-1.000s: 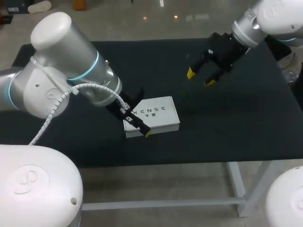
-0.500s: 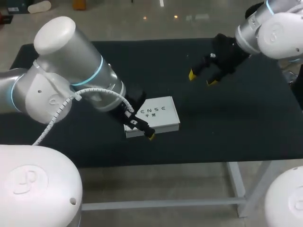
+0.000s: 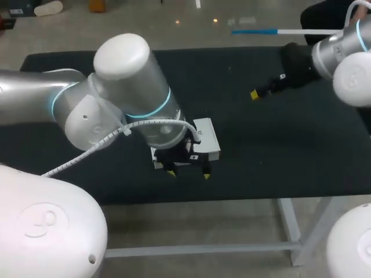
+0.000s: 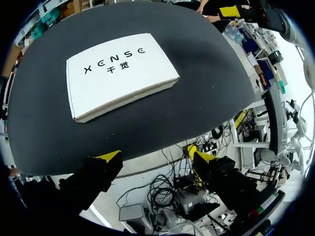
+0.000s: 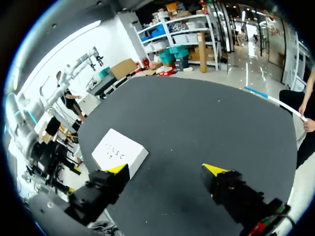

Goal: Assemble the packaging by folding the flat box into shape, placing the metal phone stand inside, and closing the box properly

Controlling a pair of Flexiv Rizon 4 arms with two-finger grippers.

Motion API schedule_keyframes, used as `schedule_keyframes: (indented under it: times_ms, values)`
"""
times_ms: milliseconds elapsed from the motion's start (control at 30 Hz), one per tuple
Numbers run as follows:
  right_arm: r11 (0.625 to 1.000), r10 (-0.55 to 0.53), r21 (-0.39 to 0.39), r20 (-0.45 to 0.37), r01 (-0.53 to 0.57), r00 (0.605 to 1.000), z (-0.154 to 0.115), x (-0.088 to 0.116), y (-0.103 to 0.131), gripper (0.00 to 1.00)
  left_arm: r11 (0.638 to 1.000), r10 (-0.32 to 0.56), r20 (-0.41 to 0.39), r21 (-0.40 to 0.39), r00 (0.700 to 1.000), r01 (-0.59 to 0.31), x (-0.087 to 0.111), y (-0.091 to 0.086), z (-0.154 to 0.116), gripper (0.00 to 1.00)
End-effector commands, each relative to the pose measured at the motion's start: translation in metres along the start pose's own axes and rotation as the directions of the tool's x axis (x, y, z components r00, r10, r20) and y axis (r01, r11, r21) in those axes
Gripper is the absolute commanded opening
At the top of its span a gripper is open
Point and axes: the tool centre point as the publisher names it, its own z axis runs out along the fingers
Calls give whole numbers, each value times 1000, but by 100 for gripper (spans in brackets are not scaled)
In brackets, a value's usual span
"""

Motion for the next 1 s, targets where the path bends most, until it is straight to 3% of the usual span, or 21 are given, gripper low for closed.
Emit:
schedule_keyframes:
  times_ms: [33,267,300,367,500,667,1000]
  values:
    - [993,-78,-84,24,80,997,0,-1,-6,100,994,-103,235,-4,966,107,8,-4,10,100]
    - [993,-78,-84,24,80,997,0,-1,-6,100,994,-103,235,-4,966,107,8,-4,10,100]
    - [983,-111,-148,-17,108,994,0,-5,-7,100,994,-108,238,7,965,109,10,-3,14,100]
    - [964,-182,-199,1,179,983,-1,-10,-7,100,991,-133,256,48,957,125,11,-3,19,100]
    - [913,-317,-270,0,305,948,0,-28,-7,100,989,-144,229,54,963,135,6,-7,30,100]
    - [812,-503,-328,28,483,864,-3,-41,-5,100,983,-183,241,54,953,175,-3,-15,44,100]
    - [659,-696,-344,57,669,715,4,-55,5,100,977,-212,242,50,947,206,-11,-29,60,100]
